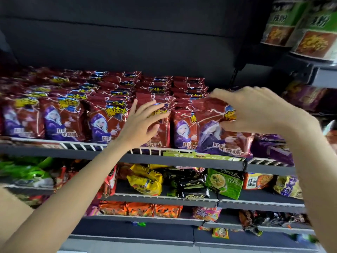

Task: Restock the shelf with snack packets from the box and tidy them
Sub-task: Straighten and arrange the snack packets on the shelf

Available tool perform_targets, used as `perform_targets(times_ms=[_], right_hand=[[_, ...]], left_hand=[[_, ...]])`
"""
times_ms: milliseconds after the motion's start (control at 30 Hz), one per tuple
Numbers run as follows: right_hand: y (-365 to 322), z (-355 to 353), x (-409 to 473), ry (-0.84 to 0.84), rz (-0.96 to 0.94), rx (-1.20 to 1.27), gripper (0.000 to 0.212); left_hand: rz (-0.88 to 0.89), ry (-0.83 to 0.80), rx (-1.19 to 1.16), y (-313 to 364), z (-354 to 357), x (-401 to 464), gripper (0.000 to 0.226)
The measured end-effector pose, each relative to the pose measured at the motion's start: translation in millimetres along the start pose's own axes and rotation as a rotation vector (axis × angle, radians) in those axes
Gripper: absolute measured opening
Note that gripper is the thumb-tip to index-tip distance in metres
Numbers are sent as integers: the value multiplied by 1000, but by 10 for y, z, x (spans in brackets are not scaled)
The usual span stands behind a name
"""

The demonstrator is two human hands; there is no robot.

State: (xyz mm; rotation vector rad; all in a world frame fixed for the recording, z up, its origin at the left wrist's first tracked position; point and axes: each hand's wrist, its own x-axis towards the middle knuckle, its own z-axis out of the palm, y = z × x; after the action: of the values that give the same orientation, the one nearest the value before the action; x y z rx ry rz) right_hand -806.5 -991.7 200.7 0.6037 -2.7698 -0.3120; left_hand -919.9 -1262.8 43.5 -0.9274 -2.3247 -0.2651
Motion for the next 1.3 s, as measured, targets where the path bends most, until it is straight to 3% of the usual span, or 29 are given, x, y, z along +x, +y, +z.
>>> perform_targets(times_ms=[200, 367, 467, 567, 700, 800, 1000, 1167, 1300], right_hand=[[-644, 432, 627, -41, -97, 416, 70], [-1334, 569, 1260, 12, -156, 563, 67], [-1774, 548, 1621, 153, -129, 607, 65], [-2191, 571, 1959, 259, -110, 642, 61], [-2626, 651, 2308, 187, -166, 505, 65], [-2860, 707, 2487, 169, -231, 403, 64], [-3007, 849, 2688, -9, -306, 429, 74], [-2943, 893, 2656, 256, -211, -25, 84], [-2946, 1009, 2586, 198, -192, -6, 76]], left_hand=[[-140, 218, -369, -329, -326, -337, 32], [-260, 218, -308, -803, -724, -883, 37], [-401, 245, -321, -1061, -921, -1203, 49], [-574, 214, -293, -1295, -1024, -1436, 47], [-661, 85, -192, -1592, -1004, -1608, 60], [-709, 97, -174, -1742, -963, -1725, 70], [-819, 60, -260, -1831, -875, -1725, 93], [-832, 86, -378, -1782, -817, -1590, 104], [-811, 78, -368, -1748, -752, -1509, 106]])
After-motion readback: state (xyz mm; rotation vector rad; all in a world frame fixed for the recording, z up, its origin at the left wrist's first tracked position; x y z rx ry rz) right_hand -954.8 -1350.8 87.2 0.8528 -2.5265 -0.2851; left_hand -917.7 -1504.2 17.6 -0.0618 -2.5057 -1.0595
